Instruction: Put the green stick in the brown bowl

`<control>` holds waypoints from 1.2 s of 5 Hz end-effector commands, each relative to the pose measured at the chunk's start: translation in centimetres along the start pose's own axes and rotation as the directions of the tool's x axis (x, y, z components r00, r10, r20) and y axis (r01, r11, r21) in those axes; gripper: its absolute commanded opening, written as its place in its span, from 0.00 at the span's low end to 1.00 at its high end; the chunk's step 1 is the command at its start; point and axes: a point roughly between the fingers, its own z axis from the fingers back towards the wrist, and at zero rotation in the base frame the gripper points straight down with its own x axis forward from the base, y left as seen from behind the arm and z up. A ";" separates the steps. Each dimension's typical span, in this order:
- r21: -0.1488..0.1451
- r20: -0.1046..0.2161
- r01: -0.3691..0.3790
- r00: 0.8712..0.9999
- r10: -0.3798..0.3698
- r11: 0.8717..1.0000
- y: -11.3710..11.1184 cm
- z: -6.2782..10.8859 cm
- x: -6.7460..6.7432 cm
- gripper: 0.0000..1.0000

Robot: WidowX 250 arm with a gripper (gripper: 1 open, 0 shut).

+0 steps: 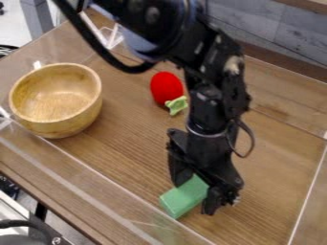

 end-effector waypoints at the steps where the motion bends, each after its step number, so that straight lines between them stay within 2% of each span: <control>1: 0.004 0.050 0.035 0.998 -0.035 0.999 -1.1 0.0 1.7 1.00; 2: 0.003 0.050 0.086 0.995 -0.086 0.996 -0.6 -1.0 1.1 1.00; 3: 0.001 0.054 0.123 0.991 -0.123 0.992 0.1 -0.9 0.6 1.00; 5: 0.008 0.059 0.171 0.983 -0.172 0.985 1.1 -0.4 0.9 1.00; 6: 0.014 0.062 0.155 0.986 -0.156 0.988 0.9 -0.3 0.4 1.00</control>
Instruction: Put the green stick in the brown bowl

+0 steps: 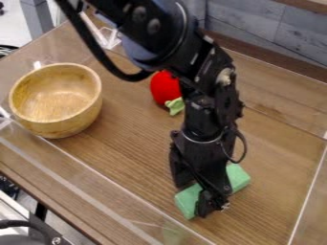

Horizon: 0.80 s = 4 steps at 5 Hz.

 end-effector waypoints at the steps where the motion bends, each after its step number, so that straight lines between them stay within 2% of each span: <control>1: 0.016 0.040 -0.017 0.999 0.016 1.000 -0.3 0.7 0.0 1.00; 3: 0.031 0.046 -0.023 0.999 0.021 0.999 -1.4 0.3 2.5 1.00; 4: 0.026 0.046 -0.019 0.999 0.018 0.999 -0.1 0.4 2.6 1.00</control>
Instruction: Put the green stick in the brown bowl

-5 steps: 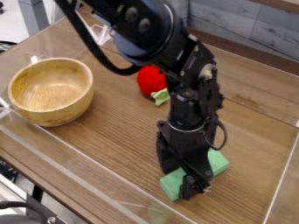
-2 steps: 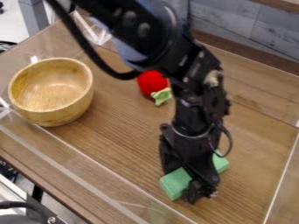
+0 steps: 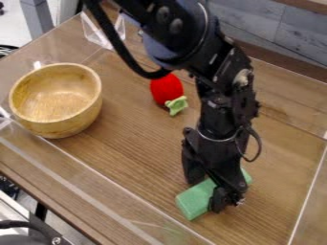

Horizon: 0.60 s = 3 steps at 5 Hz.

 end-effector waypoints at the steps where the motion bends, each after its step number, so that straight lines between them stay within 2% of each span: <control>1: 0.006 0.034 -0.009 0.999 0.009 1.000 0.2 0.6 0.8 0.00; 2: 0.016 0.044 0.016 0.999 -0.016 1.000 0.6 2.2 0.6 0.00; 3: 0.042 0.073 0.023 0.997 -0.026 0.999 1.2 5.0 0.5 0.00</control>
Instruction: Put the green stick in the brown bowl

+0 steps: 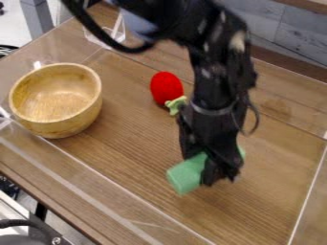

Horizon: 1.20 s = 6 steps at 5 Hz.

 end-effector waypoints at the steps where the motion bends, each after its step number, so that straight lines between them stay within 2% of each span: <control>1: 0.053 0.073 -0.115 0.991 0.111 0.992 3.0 2.9 0.3 0.00; 2: 0.088 0.093 -0.238 0.969 0.230 0.967 6.3 4.3 -0.7 0.00; 4: 0.127 0.094 -0.380 0.924 0.371 0.916 11.3 3.9 -4.1 0.00; 5: 0.138 0.101 -0.451 0.892 0.441 0.882 14.7 4.5 -5.5 0.00; 6: 0.146 0.107 -0.526 0.850 0.516 0.838 18.0 4.9 -6.9 0.00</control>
